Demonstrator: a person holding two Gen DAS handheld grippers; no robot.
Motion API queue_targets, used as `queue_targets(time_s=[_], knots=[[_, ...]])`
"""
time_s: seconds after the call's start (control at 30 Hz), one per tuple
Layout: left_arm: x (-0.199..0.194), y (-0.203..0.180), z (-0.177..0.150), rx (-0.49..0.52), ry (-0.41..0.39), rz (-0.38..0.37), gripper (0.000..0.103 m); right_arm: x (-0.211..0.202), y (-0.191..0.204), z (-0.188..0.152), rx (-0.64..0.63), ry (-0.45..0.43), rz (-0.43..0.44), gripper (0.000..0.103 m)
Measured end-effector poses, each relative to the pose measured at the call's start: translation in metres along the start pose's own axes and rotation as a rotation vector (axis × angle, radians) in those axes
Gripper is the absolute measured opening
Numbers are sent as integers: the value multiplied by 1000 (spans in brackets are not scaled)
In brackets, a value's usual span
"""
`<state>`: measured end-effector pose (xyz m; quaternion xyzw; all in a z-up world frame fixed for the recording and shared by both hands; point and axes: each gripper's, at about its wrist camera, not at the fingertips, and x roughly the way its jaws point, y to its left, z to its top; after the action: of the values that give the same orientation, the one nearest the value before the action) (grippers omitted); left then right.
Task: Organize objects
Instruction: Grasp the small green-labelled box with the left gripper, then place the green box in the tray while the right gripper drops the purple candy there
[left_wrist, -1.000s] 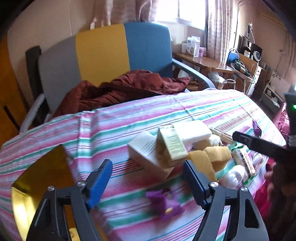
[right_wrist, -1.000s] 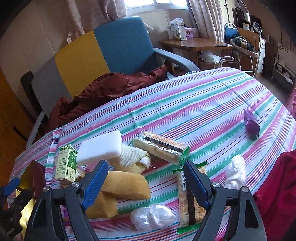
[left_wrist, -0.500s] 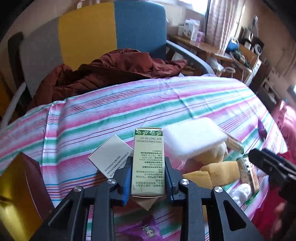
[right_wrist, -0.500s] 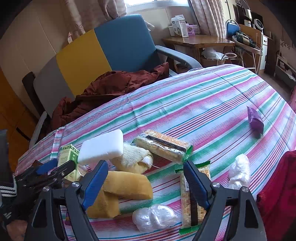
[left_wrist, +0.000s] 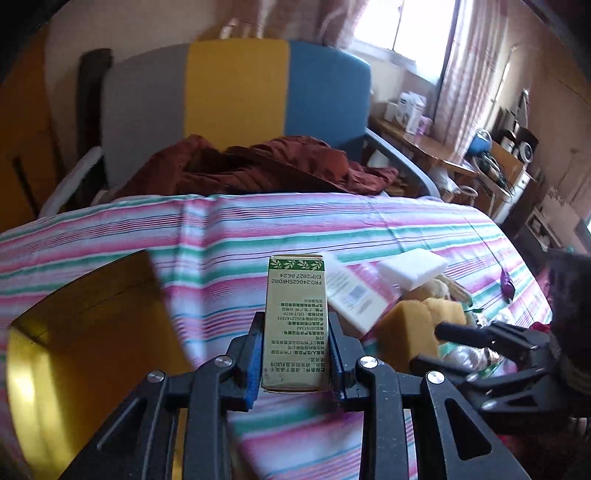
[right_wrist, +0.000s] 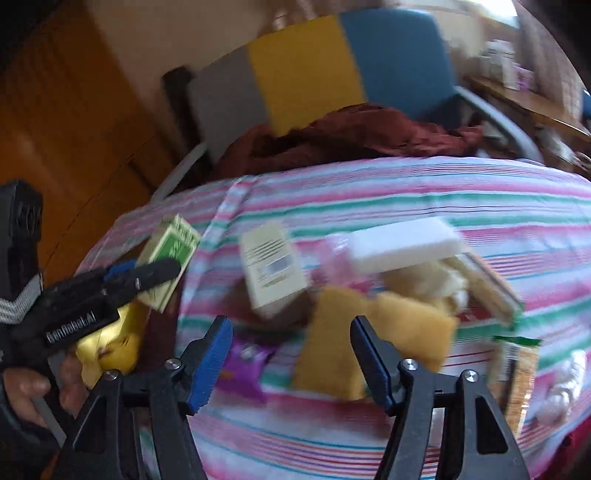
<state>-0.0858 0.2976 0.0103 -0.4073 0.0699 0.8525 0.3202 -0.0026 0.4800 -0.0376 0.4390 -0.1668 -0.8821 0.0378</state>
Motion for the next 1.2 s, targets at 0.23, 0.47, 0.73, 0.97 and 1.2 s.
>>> queue_targets(time_s=[0.23, 0.47, 0.73, 0.97, 1.2], knots=[[-40, 63, -28, -99, -29, 79, 30, 45, 37, -7, -39, 168, -7, 68], [-66, 125, -54, -204, -41, 162, 30, 83, 34, -13, 4, 261, -87, 54], [-80, 188, -76, -306, -37, 250, 31, 68, 46, -20, -10, 213, -142, 37], [-92, 223, -98, -395, -42, 310, 43, 25, 88, -2, -39, 90, -60, 37], [-123, 228, -129, -436, -93, 395, 84, 36, 182, 15, -179, 49, 81, 37]])
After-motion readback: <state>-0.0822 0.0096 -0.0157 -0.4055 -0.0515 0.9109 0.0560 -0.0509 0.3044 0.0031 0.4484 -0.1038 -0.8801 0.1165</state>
